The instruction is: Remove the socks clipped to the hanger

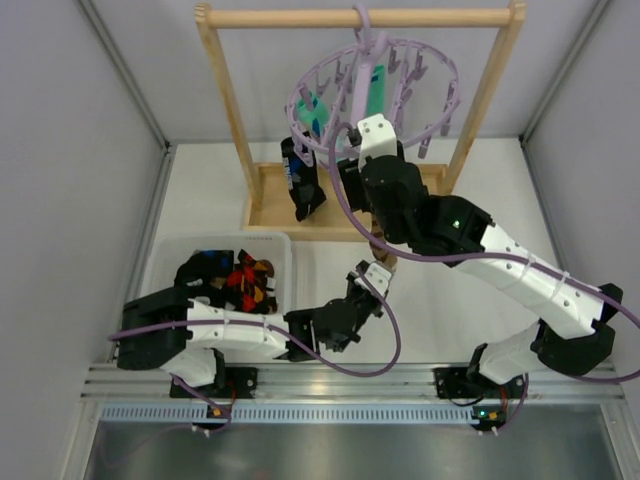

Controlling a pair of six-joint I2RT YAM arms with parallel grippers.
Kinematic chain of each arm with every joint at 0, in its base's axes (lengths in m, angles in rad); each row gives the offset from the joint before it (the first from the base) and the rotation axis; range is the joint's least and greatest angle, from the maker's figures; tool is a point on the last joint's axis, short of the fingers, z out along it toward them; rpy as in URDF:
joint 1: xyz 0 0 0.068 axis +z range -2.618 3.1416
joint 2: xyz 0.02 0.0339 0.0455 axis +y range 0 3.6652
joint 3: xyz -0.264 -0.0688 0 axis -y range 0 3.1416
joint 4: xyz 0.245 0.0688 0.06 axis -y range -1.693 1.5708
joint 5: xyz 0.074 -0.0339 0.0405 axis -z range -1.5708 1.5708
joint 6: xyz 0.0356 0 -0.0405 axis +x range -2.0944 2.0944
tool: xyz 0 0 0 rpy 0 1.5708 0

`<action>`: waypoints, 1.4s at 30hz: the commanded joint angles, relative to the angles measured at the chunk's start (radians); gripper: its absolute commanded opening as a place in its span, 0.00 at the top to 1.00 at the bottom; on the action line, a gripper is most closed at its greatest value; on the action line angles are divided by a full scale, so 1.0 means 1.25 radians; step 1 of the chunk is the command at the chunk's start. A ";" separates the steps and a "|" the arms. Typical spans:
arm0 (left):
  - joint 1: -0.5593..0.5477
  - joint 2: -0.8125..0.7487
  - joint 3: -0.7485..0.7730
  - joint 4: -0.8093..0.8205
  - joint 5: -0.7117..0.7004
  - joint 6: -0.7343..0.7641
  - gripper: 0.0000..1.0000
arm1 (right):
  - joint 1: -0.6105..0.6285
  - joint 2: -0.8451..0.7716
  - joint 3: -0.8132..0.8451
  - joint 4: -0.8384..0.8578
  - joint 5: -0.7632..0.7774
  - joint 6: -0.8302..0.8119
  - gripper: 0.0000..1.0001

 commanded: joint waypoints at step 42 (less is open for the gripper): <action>0.209 -0.426 0.071 -0.677 -0.185 -0.310 1.00 | -0.187 -0.151 -0.162 0.107 -0.110 -0.009 0.75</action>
